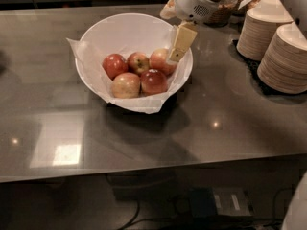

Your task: Pick apple from white bowl

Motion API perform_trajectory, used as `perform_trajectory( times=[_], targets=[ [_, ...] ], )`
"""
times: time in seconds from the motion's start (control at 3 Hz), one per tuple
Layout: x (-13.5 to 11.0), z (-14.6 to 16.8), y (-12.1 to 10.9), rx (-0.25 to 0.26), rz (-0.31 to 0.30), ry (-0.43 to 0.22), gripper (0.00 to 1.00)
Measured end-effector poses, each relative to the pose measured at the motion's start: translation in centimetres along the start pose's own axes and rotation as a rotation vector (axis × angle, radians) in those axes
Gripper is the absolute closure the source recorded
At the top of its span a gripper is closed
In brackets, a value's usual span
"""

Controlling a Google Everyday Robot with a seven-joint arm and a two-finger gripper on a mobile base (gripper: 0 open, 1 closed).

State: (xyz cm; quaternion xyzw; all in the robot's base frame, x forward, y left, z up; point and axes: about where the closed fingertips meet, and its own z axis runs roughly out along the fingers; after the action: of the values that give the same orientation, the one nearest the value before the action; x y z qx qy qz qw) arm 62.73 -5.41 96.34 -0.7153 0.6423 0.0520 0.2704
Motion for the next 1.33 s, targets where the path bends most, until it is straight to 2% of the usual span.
perform_trajectory(
  times=[0.67,1.33],
  targets=[
    [0.1,0.5,0.1,-0.005,0.000,-0.008,0.37],
    [0.7,2.4,0.6,-0.038,0.017,-0.033,0.34]
  ],
)
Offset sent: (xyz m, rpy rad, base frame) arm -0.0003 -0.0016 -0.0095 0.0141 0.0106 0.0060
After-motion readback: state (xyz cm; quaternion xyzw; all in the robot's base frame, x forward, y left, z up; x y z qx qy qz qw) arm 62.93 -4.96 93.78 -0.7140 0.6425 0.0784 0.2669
